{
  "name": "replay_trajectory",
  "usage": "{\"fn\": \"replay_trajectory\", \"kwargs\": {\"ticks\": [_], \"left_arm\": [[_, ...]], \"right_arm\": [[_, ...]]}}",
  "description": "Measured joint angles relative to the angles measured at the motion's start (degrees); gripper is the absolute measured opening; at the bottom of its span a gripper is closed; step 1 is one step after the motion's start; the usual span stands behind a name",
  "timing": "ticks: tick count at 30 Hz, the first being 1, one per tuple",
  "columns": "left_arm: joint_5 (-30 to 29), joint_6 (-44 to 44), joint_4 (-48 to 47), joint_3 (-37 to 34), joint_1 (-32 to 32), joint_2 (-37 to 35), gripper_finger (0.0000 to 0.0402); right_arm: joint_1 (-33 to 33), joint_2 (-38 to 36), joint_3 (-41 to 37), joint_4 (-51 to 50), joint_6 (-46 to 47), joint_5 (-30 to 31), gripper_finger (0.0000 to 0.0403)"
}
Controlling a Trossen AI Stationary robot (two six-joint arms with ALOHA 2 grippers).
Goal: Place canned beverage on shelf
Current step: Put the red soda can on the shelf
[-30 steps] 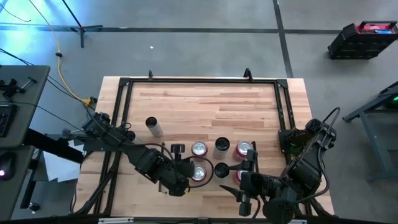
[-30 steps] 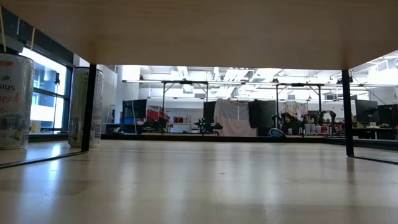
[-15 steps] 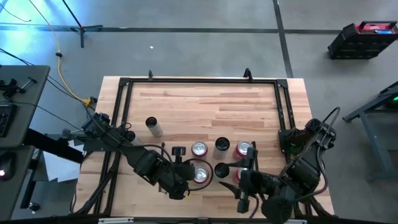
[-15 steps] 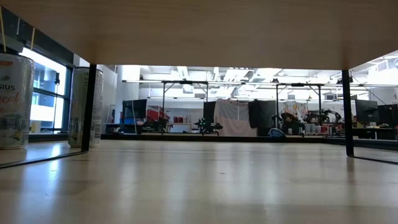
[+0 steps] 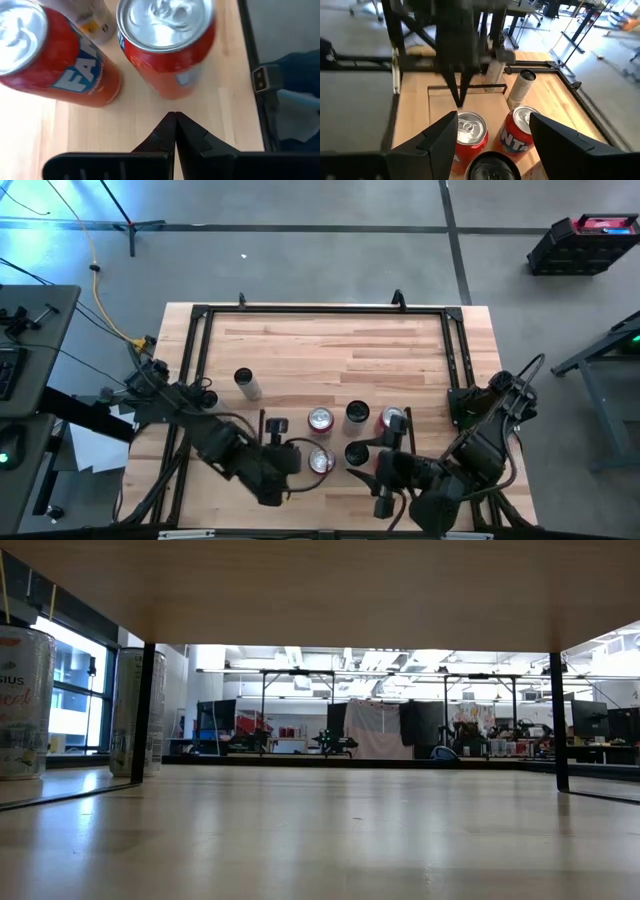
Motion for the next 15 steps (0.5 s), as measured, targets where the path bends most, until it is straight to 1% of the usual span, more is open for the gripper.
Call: {"fn": "replay_trajectory", "kwargs": {"ticks": [5, 7, 9, 11, 13, 15], "left_arm": [[-5.9, -1.4, 0.1, 0.1, -3.6, -3.8, 0.0], [-7.6, -1.9, 0.0, 0.1, -4.9, -5.0, 0.0], [-8.7, -2.2, 0.0, 0.1, -6.0, -5.8, 0.0], [-9.5, -2.4, 0.1, 0.1, -6.9, -6.4, 0.0], [-9.7, -2.4, 0.0, 0.1, -7.6, -6.5, 0.0], [-9.8, -2.4, -0.1, 0.1, -8.0, -6.5, 0.0]], "right_arm": [[-0.3, 3.3, 0.0, 2.3, -4.8, -1.6, 0.0231], [-0.3, 4.9, 0.0, 5.6, -9.1, -2.1, 0.0231], [-0.3, 6.2, 0.0, 8.6, -15.5, -2.3, 0.0231], [-0.3, 7.1, 0.0, 11.3, -21.2, -0.7, 0.0231], [-0.6, 7.2, 0.0, 13.0, -24.8, 0.7, 0.0231], [-1.0, 7.2, 0.0, 14.4, -26.4, 0.5, 0.0231]]}}
